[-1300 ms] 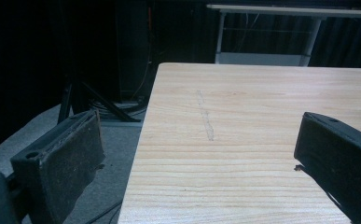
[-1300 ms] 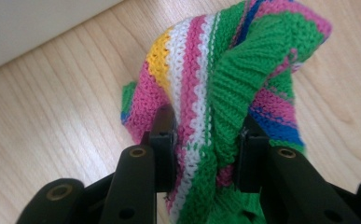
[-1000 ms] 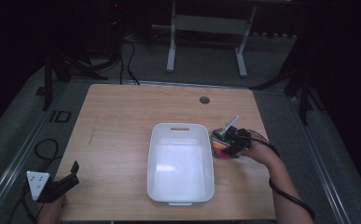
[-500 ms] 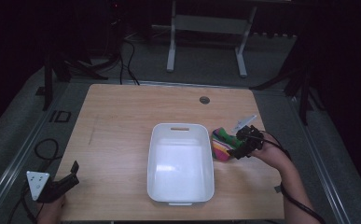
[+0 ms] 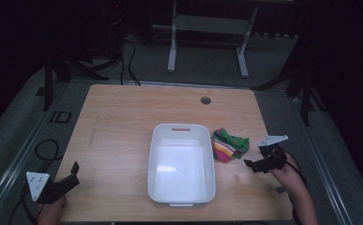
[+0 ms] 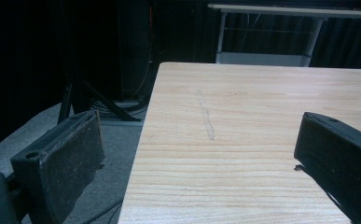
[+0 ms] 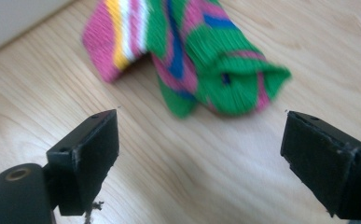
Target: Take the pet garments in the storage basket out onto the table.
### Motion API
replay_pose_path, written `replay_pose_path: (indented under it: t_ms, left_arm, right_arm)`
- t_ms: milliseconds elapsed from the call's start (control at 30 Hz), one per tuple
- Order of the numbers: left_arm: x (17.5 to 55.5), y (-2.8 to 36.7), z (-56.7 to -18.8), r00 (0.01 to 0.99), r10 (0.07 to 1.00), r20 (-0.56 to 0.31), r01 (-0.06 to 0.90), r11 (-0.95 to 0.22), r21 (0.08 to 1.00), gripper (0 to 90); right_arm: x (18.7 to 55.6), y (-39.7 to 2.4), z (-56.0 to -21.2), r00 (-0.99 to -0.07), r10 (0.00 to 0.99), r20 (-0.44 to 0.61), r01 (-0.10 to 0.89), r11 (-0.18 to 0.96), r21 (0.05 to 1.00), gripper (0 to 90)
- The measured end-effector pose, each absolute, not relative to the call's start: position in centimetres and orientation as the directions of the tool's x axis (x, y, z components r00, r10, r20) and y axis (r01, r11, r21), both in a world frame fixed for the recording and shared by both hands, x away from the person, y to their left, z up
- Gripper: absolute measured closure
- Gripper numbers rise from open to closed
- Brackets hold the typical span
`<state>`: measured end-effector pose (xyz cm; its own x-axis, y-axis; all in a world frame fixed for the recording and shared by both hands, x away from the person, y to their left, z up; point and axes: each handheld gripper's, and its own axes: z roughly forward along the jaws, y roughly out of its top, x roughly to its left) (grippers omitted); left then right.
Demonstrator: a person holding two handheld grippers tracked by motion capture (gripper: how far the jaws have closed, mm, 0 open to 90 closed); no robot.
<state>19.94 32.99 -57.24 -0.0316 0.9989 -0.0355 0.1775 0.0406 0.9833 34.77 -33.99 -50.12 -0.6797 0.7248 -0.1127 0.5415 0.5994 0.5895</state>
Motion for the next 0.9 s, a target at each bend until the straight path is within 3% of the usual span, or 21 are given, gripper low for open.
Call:
replay_pose_path:
  t_ms: [133,167,367,533,900]
  left_arm:
    - [19.9,33.0,-57.2,-0.033,0.999,-0.035,0.176,0.04,0.984,1.9]
    - [19.9,33.0,-57.2,-0.033,0.999,-0.034,0.175,0.04,0.984,1.9]
    - [19.9,32.9,-57.2,-0.035,0.999,-0.033,0.176,0.039,0.984,1.9]
    - [19.9,32.9,-57.2,-0.034,0.999,-0.033,0.176,0.039,0.984,1.9]
    - [19.9,32.9,-57.2,-0.032,0.999,-0.031,0.176,0.036,0.984,1.9]
  right_arm:
    - [34.1,-34.8,-50.7,-0.657,0.747,-0.105,0.551,0.57,0.61,11.2]
    - [32.8,-36.0,-51.3,-0.605,0.787,-0.117,0.551,0.521,0.652,11.2]
    - [30.2,-37.5,-52.4,-0.498,0.859,-0.121,0.543,0.418,0.728,10.7]
    - [28.9,-38.0,-53.2,-0.45,0.881,-0.15,0.539,0.402,0.74,10.7]
    - [26.4,-39.0,-55.1,-0.262,0.957,-0.129,0.48,0.245,0.843,10.7]
